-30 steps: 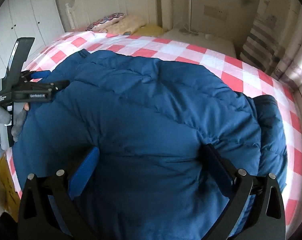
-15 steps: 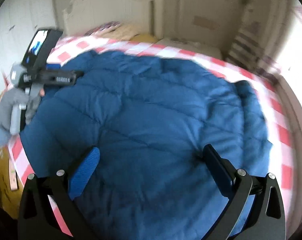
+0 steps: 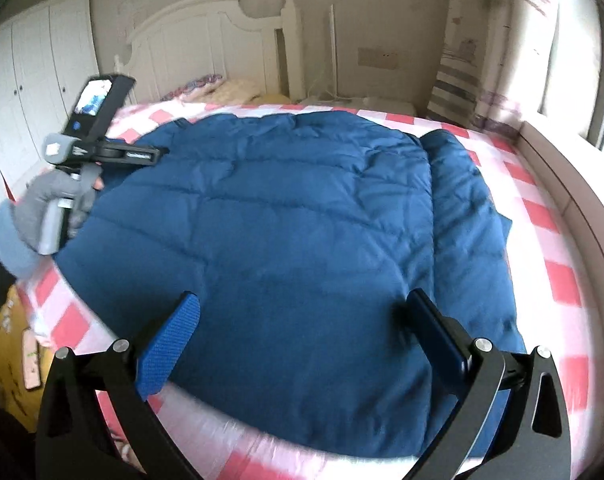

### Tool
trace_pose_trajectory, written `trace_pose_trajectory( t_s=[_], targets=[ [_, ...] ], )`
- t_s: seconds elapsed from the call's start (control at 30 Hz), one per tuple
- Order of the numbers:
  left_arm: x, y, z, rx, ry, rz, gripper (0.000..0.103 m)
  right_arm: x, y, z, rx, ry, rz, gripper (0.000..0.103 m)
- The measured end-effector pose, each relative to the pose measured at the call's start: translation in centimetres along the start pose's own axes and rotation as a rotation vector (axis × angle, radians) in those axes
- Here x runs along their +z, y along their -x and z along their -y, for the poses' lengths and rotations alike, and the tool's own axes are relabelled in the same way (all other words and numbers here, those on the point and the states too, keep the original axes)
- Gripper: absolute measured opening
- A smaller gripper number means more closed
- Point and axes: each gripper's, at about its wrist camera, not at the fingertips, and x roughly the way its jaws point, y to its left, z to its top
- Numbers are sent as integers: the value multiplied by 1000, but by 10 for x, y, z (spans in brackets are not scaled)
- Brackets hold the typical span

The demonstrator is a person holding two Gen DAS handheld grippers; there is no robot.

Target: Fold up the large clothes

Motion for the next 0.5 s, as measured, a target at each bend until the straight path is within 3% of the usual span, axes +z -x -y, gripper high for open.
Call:
trace_pose_trajectory(
  t_s=[0.17, 0.3, 0.4, 0.5],
  targets=[
    [0, -1, -1, -19, 12, -8, 101, -36, 43, 29, 159, -181, 35, 99],
    [0, -1, -3, -19, 12, -8, 101, -56, 54, 53, 191, -338, -2, 99],
    [0, -1, -3, -12, 6, -5, 101, -66, 51, 66, 263, -428, -18, 99],
    [1, -2, -3, -12, 5, -7, 101, -64, 39, 70, 250, -471, -29, 99]
  ],
)
